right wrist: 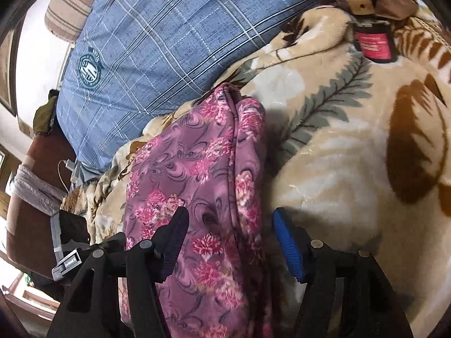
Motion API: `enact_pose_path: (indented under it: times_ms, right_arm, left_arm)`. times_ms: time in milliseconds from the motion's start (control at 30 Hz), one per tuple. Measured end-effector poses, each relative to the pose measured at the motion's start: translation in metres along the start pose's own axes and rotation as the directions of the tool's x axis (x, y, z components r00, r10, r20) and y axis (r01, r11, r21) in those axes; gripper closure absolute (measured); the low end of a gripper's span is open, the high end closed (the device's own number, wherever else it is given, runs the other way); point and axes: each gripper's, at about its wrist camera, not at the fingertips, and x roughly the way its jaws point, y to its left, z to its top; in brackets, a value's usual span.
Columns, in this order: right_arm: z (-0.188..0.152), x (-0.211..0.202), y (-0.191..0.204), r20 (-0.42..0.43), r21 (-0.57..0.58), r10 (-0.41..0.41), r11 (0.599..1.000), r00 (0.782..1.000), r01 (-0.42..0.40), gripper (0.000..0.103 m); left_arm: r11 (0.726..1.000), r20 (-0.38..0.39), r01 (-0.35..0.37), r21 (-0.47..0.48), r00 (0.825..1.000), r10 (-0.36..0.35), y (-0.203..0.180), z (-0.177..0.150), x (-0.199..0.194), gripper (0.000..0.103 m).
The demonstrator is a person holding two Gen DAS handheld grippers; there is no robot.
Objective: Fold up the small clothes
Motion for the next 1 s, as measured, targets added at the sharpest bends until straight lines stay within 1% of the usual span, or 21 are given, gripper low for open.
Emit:
enact_pose_path:
  times_ms: [33,67,100,133,167,200,233,367,467,500,567,600,633,667,733,800,867,900,933,967,1000]
  right_arm:
    - [0.0,0.0,0.0,-0.001,-0.004,-0.006,1.0,1.0,0.006,0.049]
    - [0.0,0.001,-0.003,-0.005,-0.001,-0.014,1.0,1.0,0.014,0.06]
    - [-0.002,0.001,-0.005,-0.011,0.007,-0.021,1.0,1.0,0.021,0.069]
    - [-0.002,0.0,-0.009,-0.015,0.023,-0.018,1.0,1.0,0.019,0.079]
    - [-0.002,-0.001,-0.011,-0.017,0.039,0.009,0.999,1.0,-0.009,0.085]
    - [-0.001,-0.003,-0.014,-0.021,0.059,0.054,0.997,0.998,-0.053,0.085]
    - [-0.001,-0.003,-0.014,-0.024,0.057,0.057,0.997,0.998,-0.056,0.085]
    - [-0.003,0.001,-0.012,-0.038,0.031,0.023,0.999,0.999,-0.022,0.082]
    - [-0.003,0.0,-0.008,-0.047,0.005,0.005,1.0,0.999,-0.005,0.081]
    - [-0.003,0.001,-0.007,-0.052,0.0,0.002,1.0,0.999,-0.002,0.082]
    - [-0.003,0.001,-0.005,-0.051,-0.006,-0.022,1.0,0.998,0.022,0.09]
    - [-0.004,0.001,-0.005,-0.047,-0.002,-0.023,1.0,0.999,0.022,0.091]
    - [-0.004,-0.001,-0.003,-0.043,-0.008,-0.025,1.0,0.999,0.025,0.093]
    - [-0.003,-0.004,0.0,-0.035,-0.009,-0.031,0.999,0.999,0.031,0.093]
    - [-0.002,-0.01,0.005,-0.025,-0.02,-0.037,0.999,0.999,0.037,0.094]
    - [-0.002,-0.004,0.005,-0.042,-0.029,-0.072,0.997,0.997,0.071,0.094]
    - [-0.003,0.009,-0.005,-0.071,-0.007,-0.069,0.998,0.995,0.068,0.093]
    - [-0.003,0.012,-0.008,-0.082,-0.002,-0.059,0.998,0.995,0.059,0.093]
    - [-0.003,0.012,-0.01,-0.079,0.004,-0.043,0.999,0.996,0.043,0.092]
    - [-0.002,0.01,-0.011,-0.075,0.011,-0.026,1.0,0.997,0.027,0.088]
    - [-0.001,0.008,-0.011,-0.074,0.014,-0.007,1.0,0.997,0.008,0.087]
  left_arm:
    - [1.0,-0.001,0.009,-0.004,1.0,-0.009,0.001,0.0,-0.001,0.033]
    - [1.0,-0.001,0.026,-0.008,1.0,-0.026,0.002,0.0,-0.002,0.033]
    - [0.999,-0.001,0.041,-0.01,0.999,-0.041,0.001,-0.001,-0.001,0.033]
    - [0.999,-0.006,0.043,-0.007,0.999,-0.043,0.0,-0.002,0.0,0.033]
    - [0.999,-0.018,0.042,0.002,0.999,-0.042,-0.002,-0.003,0.004,0.033]
    - [0.999,-0.027,0.038,0.012,0.999,-0.037,-0.005,-0.005,0.007,0.033]
    - [0.999,-0.028,0.034,0.018,0.999,-0.034,-0.006,-0.006,0.008,0.033]
    - [0.999,-0.016,0.001,0.045,1.0,0.0,-0.012,-0.008,0.009,0.035]
    - [0.998,-0.008,-0.018,0.06,1.0,0.019,-0.013,-0.01,0.009,0.045]
    - [0.998,-0.006,-0.019,0.064,1.0,0.02,-0.014,-0.01,0.008,0.053]
    - [0.996,0.008,-0.031,0.08,0.999,0.031,-0.018,-0.011,0.005,0.066]
    - [0.996,0.018,-0.032,0.088,0.999,0.031,-0.02,-0.011,0.001,0.076]
    - [0.994,0.031,-0.035,0.103,0.999,0.032,-0.023,-0.011,-0.003,0.081]
    - [0.993,0.033,-0.04,0.113,0.999,0.036,-0.025,-0.01,-0.007,0.081]
    - [0.994,0.011,-0.032,0.101,0.999,0.031,-0.022,-0.008,-0.004,0.081]
    - [0.992,-0.013,-0.064,0.107,0.998,0.065,-0.016,-0.008,0.006,0.079]
    - [0.991,-0.01,-0.065,0.117,0.998,0.066,-0.017,-0.008,0.006,0.076]
    - [0.989,-0.011,-0.073,0.127,0.997,0.075,-0.019,-0.008,0.005,0.071]
    - [0.986,-0.01,-0.083,0.142,0.996,0.086,-0.021,-0.007,0.005,0.062]
    - [0.981,-0.009,-0.106,0.163,0.994,0.109,-0.023,-0.008,0.005,0.055]
    - [0.976,-0.009,-0.132,0.173,0.991,0.136,-0.023,-0.008,0.006,0.051]
